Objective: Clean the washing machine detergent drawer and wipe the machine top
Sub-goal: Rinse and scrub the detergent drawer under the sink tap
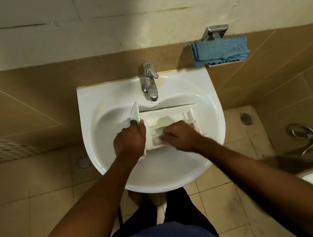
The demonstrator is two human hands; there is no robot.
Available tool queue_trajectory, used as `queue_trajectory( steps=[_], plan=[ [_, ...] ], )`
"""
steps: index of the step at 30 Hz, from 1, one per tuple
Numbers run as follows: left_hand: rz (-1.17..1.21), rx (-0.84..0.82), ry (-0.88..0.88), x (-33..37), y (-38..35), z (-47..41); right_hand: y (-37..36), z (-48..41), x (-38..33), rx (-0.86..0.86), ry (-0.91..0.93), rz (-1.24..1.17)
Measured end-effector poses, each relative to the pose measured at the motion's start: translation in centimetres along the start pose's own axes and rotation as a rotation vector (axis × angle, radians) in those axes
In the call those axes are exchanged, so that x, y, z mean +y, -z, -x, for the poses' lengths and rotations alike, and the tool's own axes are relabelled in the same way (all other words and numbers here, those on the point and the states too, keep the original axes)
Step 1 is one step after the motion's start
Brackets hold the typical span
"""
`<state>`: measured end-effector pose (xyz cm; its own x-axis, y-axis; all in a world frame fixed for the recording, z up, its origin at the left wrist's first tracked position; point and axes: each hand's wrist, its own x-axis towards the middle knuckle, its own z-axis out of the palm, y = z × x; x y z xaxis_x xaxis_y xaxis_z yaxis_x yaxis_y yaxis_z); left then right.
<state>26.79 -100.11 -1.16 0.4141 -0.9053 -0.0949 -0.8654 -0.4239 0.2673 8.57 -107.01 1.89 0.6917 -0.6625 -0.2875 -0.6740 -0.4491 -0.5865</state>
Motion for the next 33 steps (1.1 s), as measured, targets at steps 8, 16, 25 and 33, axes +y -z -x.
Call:
queue_trajectory(
  steps=[8, 16, 25, 33],
  plan=[
    [-0.031, 0.028, 0.009, -0.1, 0.0, 0.1, -1.2, 4.5, 2.0, 0.123, 0.044, 0.337],
    [-0.035, -0.008, 0.000, 0.1, 0.4, 0.1, -5.4, 2.6, -2.4, 0.149, 0.117, 0.371],
    [-0.025, 0.044, -0.003, -0.2, 0.2, 0.1, -3.1, 2.0, 0.8, 0.139, -0.095, 0.235],
    [-0.040, 0.045, 0.016, -0.1, 0.1, 0.2, 6.0, -7.7, -2.2, 0.244, -0.652, -1.293]
  ],
)
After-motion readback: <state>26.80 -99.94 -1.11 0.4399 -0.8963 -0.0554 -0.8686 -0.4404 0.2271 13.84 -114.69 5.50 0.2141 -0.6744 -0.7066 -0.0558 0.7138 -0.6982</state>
